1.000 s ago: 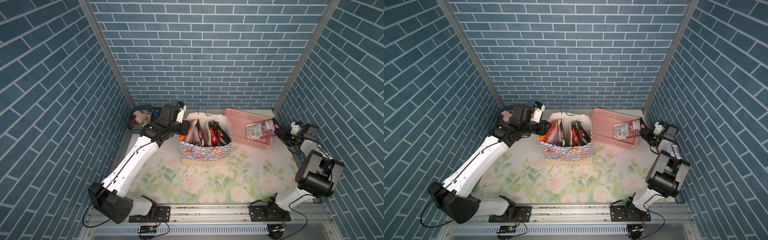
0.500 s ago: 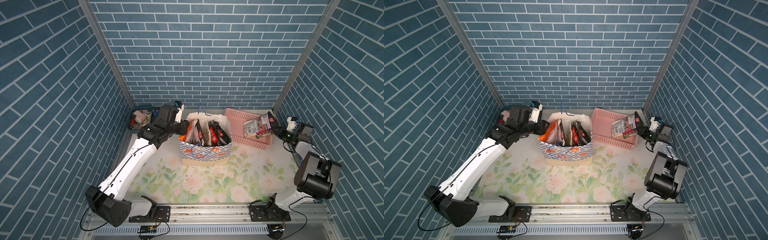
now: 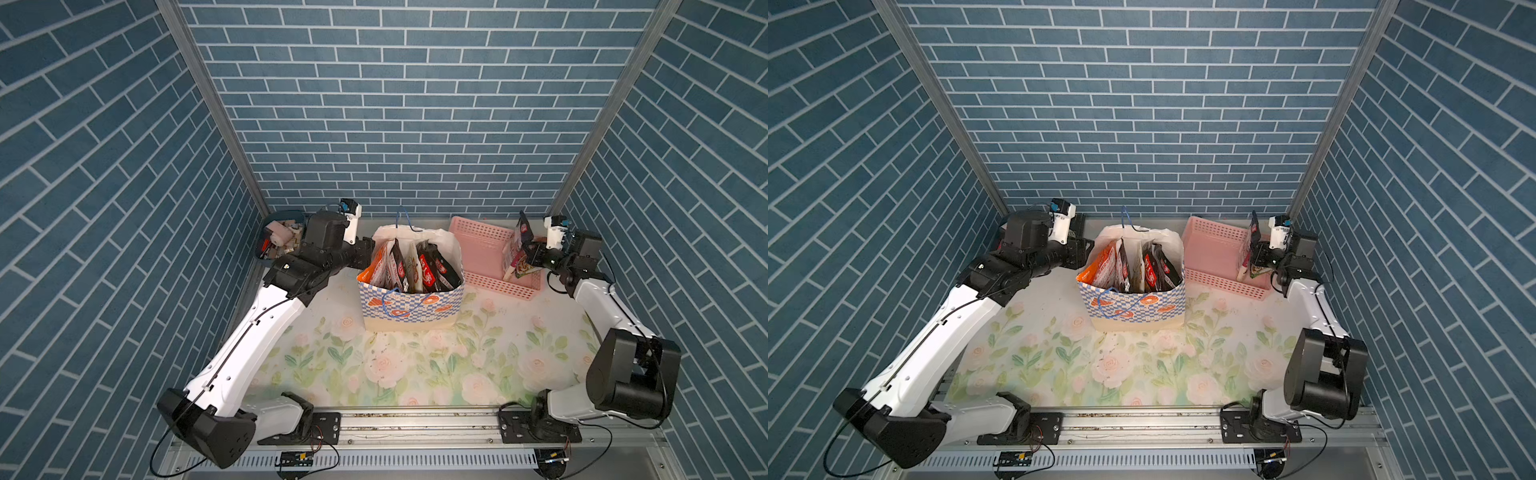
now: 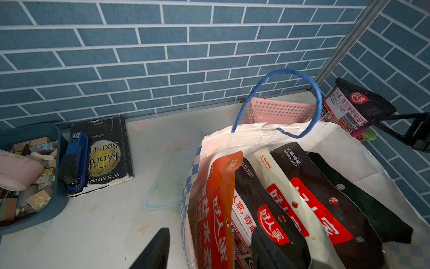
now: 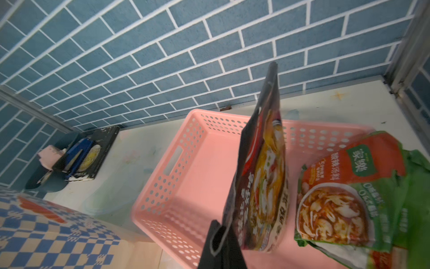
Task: Place the condiment packets inside the bag
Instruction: Pick up the condiment packet from the storage box, then place the condiment packet in the paper bag.
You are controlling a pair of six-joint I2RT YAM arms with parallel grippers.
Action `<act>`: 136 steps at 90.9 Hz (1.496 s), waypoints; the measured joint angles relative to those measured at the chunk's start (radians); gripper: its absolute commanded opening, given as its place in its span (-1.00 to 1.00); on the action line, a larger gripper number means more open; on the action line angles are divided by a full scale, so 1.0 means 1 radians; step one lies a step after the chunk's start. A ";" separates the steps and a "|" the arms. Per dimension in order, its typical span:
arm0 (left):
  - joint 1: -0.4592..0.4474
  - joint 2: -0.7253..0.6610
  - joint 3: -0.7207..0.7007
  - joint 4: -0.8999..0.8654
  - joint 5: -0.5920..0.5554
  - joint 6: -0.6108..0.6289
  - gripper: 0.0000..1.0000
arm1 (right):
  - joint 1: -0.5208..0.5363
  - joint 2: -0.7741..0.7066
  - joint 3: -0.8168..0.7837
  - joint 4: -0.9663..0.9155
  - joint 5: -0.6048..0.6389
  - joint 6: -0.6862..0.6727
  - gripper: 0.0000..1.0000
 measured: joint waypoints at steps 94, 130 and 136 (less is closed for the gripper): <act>0.000 0.039 -0.012 -0.128 0.147 0.064 0.52 | 0.496 -0.261 0.669 -0.329 -0.026 -0.039 -1.00; 0.001 0.097 -0.018 -0.100 0.026 -0.014 0.43 | 0.802 -0.112 0.828 -0.268 -0.086 -0.010 -1.00; 0.001 0.099 -0.024 -0.092 0.020 -0.018 0.33 | 0.838 -0.075 0.853 -0.261 -0.093 -0.010 -1.00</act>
